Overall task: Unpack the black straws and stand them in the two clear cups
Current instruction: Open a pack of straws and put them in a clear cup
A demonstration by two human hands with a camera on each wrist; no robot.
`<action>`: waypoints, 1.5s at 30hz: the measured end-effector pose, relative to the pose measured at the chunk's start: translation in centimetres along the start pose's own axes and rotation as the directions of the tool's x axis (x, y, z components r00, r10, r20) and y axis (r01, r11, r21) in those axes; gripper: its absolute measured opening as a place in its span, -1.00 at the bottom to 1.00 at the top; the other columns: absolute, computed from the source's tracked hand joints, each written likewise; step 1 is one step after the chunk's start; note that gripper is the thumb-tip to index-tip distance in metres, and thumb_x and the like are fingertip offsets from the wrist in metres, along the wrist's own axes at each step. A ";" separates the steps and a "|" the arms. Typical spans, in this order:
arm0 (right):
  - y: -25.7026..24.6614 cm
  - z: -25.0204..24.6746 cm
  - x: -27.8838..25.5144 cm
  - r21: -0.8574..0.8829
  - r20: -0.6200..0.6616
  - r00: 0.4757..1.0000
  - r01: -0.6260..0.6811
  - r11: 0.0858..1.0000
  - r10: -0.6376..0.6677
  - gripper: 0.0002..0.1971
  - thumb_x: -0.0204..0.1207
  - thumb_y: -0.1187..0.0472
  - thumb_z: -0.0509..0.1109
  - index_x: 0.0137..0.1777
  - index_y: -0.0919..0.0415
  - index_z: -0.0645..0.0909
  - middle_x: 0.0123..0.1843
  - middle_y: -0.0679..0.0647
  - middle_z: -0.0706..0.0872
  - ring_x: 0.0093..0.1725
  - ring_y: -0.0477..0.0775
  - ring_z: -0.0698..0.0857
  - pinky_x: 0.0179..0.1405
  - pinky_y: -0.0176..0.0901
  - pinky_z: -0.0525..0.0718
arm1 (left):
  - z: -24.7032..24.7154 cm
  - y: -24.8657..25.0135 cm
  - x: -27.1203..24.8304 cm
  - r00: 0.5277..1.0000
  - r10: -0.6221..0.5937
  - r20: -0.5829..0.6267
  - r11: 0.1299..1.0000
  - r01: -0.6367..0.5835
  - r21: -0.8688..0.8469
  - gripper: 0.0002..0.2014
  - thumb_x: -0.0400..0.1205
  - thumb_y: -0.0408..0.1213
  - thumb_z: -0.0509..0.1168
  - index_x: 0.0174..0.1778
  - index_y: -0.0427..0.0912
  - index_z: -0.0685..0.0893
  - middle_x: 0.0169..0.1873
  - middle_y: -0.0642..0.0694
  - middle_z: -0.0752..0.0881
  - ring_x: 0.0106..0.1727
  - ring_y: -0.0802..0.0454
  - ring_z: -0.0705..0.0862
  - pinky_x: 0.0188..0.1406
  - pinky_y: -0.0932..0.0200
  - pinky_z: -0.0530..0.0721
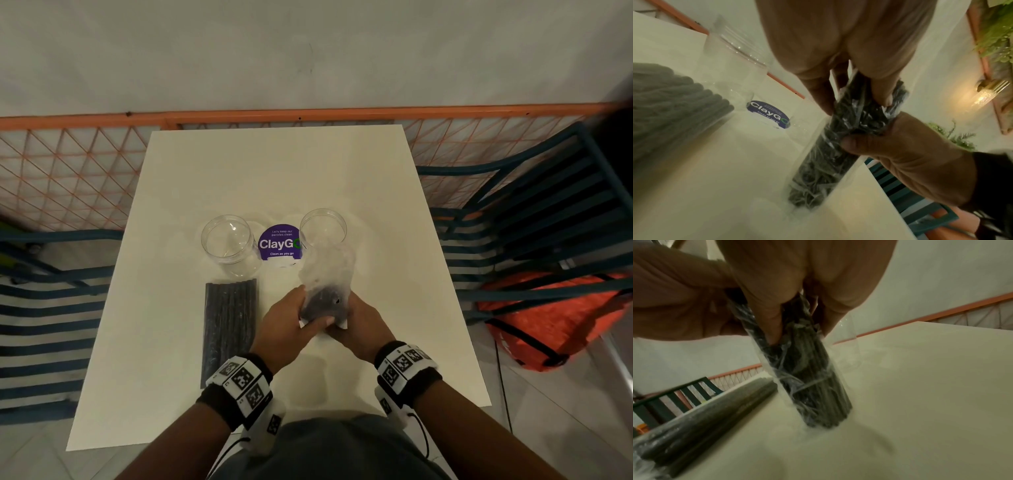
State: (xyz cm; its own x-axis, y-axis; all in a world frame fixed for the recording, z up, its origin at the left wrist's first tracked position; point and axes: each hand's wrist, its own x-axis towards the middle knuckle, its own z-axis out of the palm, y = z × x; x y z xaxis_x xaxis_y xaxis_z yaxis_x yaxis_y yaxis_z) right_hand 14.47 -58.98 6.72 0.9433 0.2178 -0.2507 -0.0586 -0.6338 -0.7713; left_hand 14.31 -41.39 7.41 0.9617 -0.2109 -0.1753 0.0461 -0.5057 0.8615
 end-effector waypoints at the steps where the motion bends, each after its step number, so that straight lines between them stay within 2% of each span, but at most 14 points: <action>1: 0.0 0.1 0.1 -0.012 0.023 0.999 -0.028 1.000 0.028 -0.50 0.46 0.07 0.55 0.38 0.03 0.50 0.27 -0.01 0.71 0.17 0.00 0.66 0.07 -0.25 0.50 | 0.2 -0.3 0.0 1.000 -0.014 0.019 1.000 0.013 0.019 -0.39 0.44 0.18 0.46 0.35 -0.04 0.60 0.18 0.03 0.74 0.18 0.02 0.73 0.26 -0.01 0.73; 3: 0.4 0.3 0.3 -0.022 0.056 0.997 -0.056 0.998 0.057 -0.51 0.44 0.08 0.57 0.35 0.05 0.54 0.26 0.03 0.72 0.18 0.06 0.67 0.13 -0.20 0.55 | 0.7 -0.5 -0.1 0.997 -0.023 0.068 0.994 0.015 0.109 -0.34 0.45 0.23 0.44 0.40 -0.03 0.55 0.24 -0.08 0.70 0.22 -0.03 0.71 0.26 -0.11 0.73; 6: 0.6 0.1 0.3 -0.033 0.042 0.996 -0.080 0.996 0.081 -0.50 0.44 0.07 0.57 0.37 0.08 0.56 0.26 0.05 0.74 0.23 0.12 0.68 0.08 -0.28 0.50 | 1.0 -0.1 0.3 0.998 0.008 0.068 0.985 -0.020 0.174 -0.38 0.56 0.14 0.43 0.46 -0.09 0.50 0.29 -0.11 0.60 0.23 -0.04 0.67 0.24 0.05 0.70; 11: 1.1 0.5 0.2 -0.033 0.046 0.990 -0.130 0.991 0.131 -0.41 0.35 -0.02 0.63 0.36 0.01 0.54 0.10 -0.19 0.64 0.07 -0.13 0.60 0.01 -0.37 0.42 | 1.2 -0.9 0.4 0.999 0.004 0.047 0.994 -0.010 0.111 -0.36 0.56 -0.04 0.49 0.49 -0.18 0.43 0.30 -0.15 0.55 0.24 -0.04 0.64 0.26 0.07 0.69; 16: 1.9 1.6 0.6 -0.163 0.131 0.978 -0.138 0.977 0.160 -0.40 0.41 -0.06 0.55 0.43 0.06 0.49 0.26 0.02 0.67 0.24 0.11 0.65 0.15 -0.17 0.54 | 1.7 -2.8 0.1 0.991 0.008 0.133 0.944 -0.052 0.325 -0.11 0.44 0.36 0.21 0.57 -0.18 0.40 0.41 -0.20 0.56 0.40 -0.13 0.57 0.44 -0.03 0.60; 20: 2.2 1.4 0.4 -0.216 0.096 0.985 -0.118 0.969 0.141 -0.48 0.49 -0.03 0.44 0.42 0.09 0.49 0.28 0.13 0.69 0.23 0.23 0.66 0.14 -0.05 0.59 | 1.1 -2.3 0.0 0.992 0.127 0.025 0.988 -0.129 0.083 -0.15 0.38 0.32 0.42 0.50 -0.12 0.45 0.29 -0.07 0.63 0.30 0.00 0.61 0.35 0.08 0.60; 24: 2.0 1.1 0.3 -0.171 0.096 0.989 -0.100 0.980 0.117 -0.40 0.45 -0.09 0.52 0.44 0.10 0.49 0.32 0.10 0.69 0.26 0.19 0.65 0.20 -0.07 0.57 | 0.8 -2.6 0.1 0.977 0.204 0.057 0.955 -0.211 0.209 -0.27 0.59 0.43 0.02 0.37 -0.11 0.58 0.18 -0.07 0.69 0.12 0.06 0.59 0.19 -0.07 0.66; 26: 1.8 0.9 0.2 -0.156 0.114 0.989 -0.071 0.985 0.089 -0.36 0.45 -0.10 0.52 0.48 0.07 0.45 0.37 0.07 0.65 0.31 0.15 0.63 0.24 -0.13 0.54 | 1.1 -3.1 0.1 0.975 0.181 0.127 0.923 -0.213 0.321 -0.22 0.62 0.43 -0.10 0.46 -0.10 0.55 0.28 -0.09 0.66 0.19 0.10 0.54 0.29 0.05 0.60; 29: 2.2 0.6 0.0 -0.055 0.164 0.986 -0.009 0.998 0.018 -0.10 0.31 -0.05 0.59 0.63 -0.01 0.25 0.56 -0.03 0.45 0.52 0.01 0.47 0.46 -0.13 0.46 | 1.5 -3.3 0.2 0.980 0.119 0.160 0.912 -0.171 0.372 -0.27 0.61 0.32 -0.03 0.52 -0.14 0.48 0.34 -0.12 0.63 0.27 -0.02 0.58 0.26 0.22 0.45; 33: 1.5 -0.7 -0.4 0.270 0.045 0.998 0.025 0.963 -0.039 0.12 0.23 0.04 0.68 0.68 -0.03 0.02 0.54 -0.45 0.23 0.45 -0.56 0.30 0.35 -0.59 0.37 | 1.9 -3.5 0.4 0.980 0.085 0.177 0.907 -0.150 0.393 -0.46 0.66 0.10 0.19 0.48 -0.13 0.50 0.28 -0.10 0.63 0.19 -0.04 0.58 0.25 0.05 0.59; 35: 0.8 -0.6 -0.2 0.262 0.006 0.999 0.035 0.965 -0.037 0.09 0.16 -0.06 0.73 0.62 -0.11 0.14 0.45 -0.53 0.31 0.36 -0.54 0.39 0.28 -0.66 0.36 | 2.3 -3.4 0.4 0.977 0.108 0.183 0.882 -0.179 0.435 -0.58 0.69 -0.09 0.22 0.44 -0.18 0.52 0.27 -0.15 0.63 0.17 -0.10 0.58 0.21 0.02 0.59; 38: 0.3 0.1 0.2 0.205 -0.012 1.000 0.010 0.979 -0.008 -0.03 0.11 -0.10 0.75 0.45 -0.30 0.23 0.27 -0.56 0.44 0.26 -0.32 0.53 0.21 -0.66 0.37 | 2.7 -3.2 0.1 0.972 0.099 0.214 0.819 -0.201 0.537 -0.55 0.72 -0.04 0.14 0.49 -0.16 0.47 0.35 -0.14 0.58 0.25 -0.11 0.56 0.17 0.14 0.44; 41: 0.5 0.6 0.2 0.174 -0.024 1.000 -0.001 0.985 0.005 -0.14 0.08 -0.18 0.74 0.37 -0.24 0.39 0.21 -0.31 0.62 0.22 -0.16 0.61 0.25 -0.29 0.55 | 2.7 -3.4 -0.2 0.971 0.046 0.233 0.765 -0.184 0.617 -0.48 0.70 0.00 0.20 0.55 -0.15 0.43 0.38 -0.12 0.56 0.29 -0.16 0.56 0.20 0.01 0.50; 45: 0.7 1.4 0.0 0.182 -0.008 0.999 -0.032 0.983 0.034 -0.13 0.05 -0.20 0.74 0.35 -0.29 0.37 0.18 -0.38 0.61 0.19 -0.21 0.63 0.21 -0.29 0.55 | 2.9 -3.3 -0.5 0.965 0.061 0.254 0.680 -0.227 0.697 -0.58 0.39 -0.07 0.56 0.11 -0.15 0.70 -0.10 -0.08 0.72 -0.14 -0.12 0.74 -0.25 0.03 0.69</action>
State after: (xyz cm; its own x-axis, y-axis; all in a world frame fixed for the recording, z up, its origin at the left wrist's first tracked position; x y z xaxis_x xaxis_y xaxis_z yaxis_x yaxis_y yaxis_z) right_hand 14.00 -58.39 5.41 0.9434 0.1898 -0.2720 -0.1474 -0.4948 -0.8564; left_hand 12.89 -42.03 3.24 0.8625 -0.4470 -0.2374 -0.3751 -0.8794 0.2931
